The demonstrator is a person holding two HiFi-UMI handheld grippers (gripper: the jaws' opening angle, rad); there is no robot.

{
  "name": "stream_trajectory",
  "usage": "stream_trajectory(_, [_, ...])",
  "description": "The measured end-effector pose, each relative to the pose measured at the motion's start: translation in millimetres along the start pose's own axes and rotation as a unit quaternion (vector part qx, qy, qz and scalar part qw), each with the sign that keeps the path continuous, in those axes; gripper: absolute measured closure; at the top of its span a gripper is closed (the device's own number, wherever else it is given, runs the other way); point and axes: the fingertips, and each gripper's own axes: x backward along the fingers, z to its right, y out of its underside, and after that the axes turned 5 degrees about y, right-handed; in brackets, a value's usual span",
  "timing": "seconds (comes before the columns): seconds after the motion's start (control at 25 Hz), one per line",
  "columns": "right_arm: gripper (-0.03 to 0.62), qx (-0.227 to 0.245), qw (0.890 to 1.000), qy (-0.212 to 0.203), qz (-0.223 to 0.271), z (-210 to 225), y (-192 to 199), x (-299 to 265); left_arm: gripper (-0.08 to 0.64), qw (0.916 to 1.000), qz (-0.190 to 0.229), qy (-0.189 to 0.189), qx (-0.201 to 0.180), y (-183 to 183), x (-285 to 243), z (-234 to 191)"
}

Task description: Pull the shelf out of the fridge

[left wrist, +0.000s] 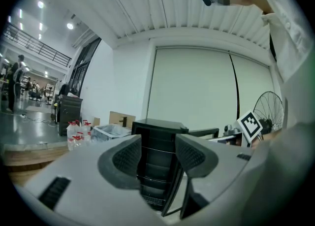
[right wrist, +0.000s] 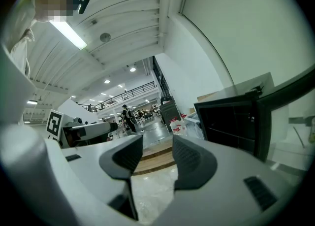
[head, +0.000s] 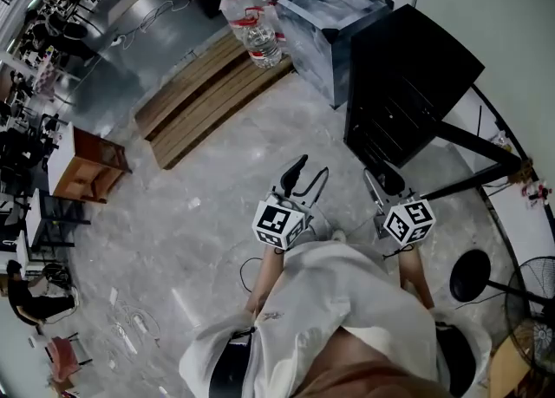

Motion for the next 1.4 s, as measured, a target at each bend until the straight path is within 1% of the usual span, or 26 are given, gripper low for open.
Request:
stream_trajectory(0.28, [0.403,-0.002,1.0,0.002,-0.002,4,-2,-27,0.336,1.0,-0.002,0.005,0.007,3,-13,-26])
stream_trajectory(0.56, [0.403,-0.008,0.999,0.035,0.0,9,-6,-57,0.336,0.9994,-0.002,0.034,0.006,0,-33,-66])
stream_trajectory(0.8, [0.403,-0.019,0.997,0.07,0.012,5,-15,-94,0.336,0.9972,-0.007,0.074,0.004,-9,-52,-108])
stream_trajectory(1.0, [0.403,-0.035,0.994,0.105,0.02,2,-16,-124,0.336,0.9936,-0.011,0.112,0.002,-12,-68,-142])
stream_trajectory(1.2, [0.403,-0.046,0.987,0.151,0.028,5,-15,-145,0.336,0.9874,-0.019,0.157,0.005,-10,-85,-168])
stream_trajectory(1.4, [0.403,-0.059,0.976,0.204,0.042,6,-13,-153,0.336,0.9782,-0.026,0.206,0.006,-5,-101,-183])
